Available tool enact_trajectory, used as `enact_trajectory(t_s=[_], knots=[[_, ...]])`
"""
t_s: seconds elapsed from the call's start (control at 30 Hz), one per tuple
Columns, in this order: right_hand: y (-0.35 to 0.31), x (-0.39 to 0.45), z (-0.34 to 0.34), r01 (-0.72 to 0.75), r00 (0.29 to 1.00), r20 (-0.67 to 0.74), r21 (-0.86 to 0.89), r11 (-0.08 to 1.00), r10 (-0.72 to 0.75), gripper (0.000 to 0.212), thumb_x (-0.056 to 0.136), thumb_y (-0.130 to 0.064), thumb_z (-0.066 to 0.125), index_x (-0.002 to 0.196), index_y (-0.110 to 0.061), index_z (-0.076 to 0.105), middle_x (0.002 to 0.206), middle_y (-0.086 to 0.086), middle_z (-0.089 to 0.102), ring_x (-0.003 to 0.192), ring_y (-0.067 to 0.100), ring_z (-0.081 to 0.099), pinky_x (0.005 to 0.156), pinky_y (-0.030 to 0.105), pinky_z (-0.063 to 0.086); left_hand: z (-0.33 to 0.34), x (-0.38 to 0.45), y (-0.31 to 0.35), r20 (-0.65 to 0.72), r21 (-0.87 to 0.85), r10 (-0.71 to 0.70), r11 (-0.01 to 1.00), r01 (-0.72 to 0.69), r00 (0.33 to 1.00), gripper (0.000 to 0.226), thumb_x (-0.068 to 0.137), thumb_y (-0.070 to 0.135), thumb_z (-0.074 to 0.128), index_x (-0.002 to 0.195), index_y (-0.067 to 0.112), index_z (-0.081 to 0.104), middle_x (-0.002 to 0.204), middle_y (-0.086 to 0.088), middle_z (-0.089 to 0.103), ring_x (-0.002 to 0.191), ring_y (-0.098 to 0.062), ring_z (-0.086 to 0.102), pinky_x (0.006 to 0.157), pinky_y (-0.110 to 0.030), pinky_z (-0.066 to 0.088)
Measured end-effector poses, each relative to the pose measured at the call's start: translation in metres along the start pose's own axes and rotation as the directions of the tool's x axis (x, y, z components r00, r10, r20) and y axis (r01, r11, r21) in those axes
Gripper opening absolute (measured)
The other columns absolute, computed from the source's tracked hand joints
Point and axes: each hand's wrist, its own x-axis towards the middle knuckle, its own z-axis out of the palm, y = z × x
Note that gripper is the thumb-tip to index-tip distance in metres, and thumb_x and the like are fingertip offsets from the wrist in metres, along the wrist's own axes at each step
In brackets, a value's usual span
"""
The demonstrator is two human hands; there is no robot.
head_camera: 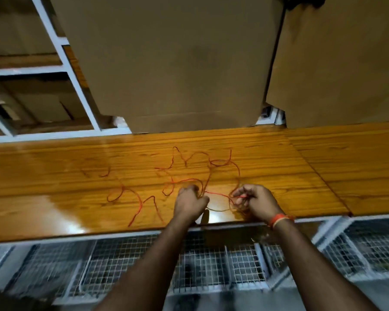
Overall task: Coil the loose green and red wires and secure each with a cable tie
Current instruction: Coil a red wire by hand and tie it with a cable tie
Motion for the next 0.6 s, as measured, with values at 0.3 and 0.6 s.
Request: enact_trajectory(t_s=[0.3, 0.6], knots=[[0.015, -0.073, -0.055, -0.005, 0.993, -0.115, 0.059, 0.998, 0.011, 0.040, 0.079, 0.018, 0.054, 0.072, -0.016, 0.074, 0.064, -0.009, 0.071, 0.072, 0.013, 0.067, 0.065, 0.027, 0.051, 0.023, -0.088, 0.052, -0.082, 0.095, 0.034, 0.995, -0.026, 0.996, 0.022, 0.095, 0.040, 0.064, 0.102, 0.020, 0.071, 0.096, -0.002, 0.074, 0.087, -0.019, 0.070, 0.080, -0.035, 0.061], [0.038, -0.091, -0.080, 0.010, 0.978, -0.208, 0.055, 0.998, 0.001, 0.050, 0.076, 0.025, 0.047, 0.073, -0.018, 0.073, 0.065, -0.003, 0.072, 0.069, 0.009, 0.069, 0.076, 0.030, 0.054, 0.003, -0.063, 0.113, -0.307, 0.206, 0.432, 0.900, -0.384, 0.848, 0.036, 0.090, 0.033, 0.070, 0.123, 0.027, 0.059, 0.113, 0.002, 0.068, 0.106, -0.021, 0.061, 0.083, -0.035, 0.051]])
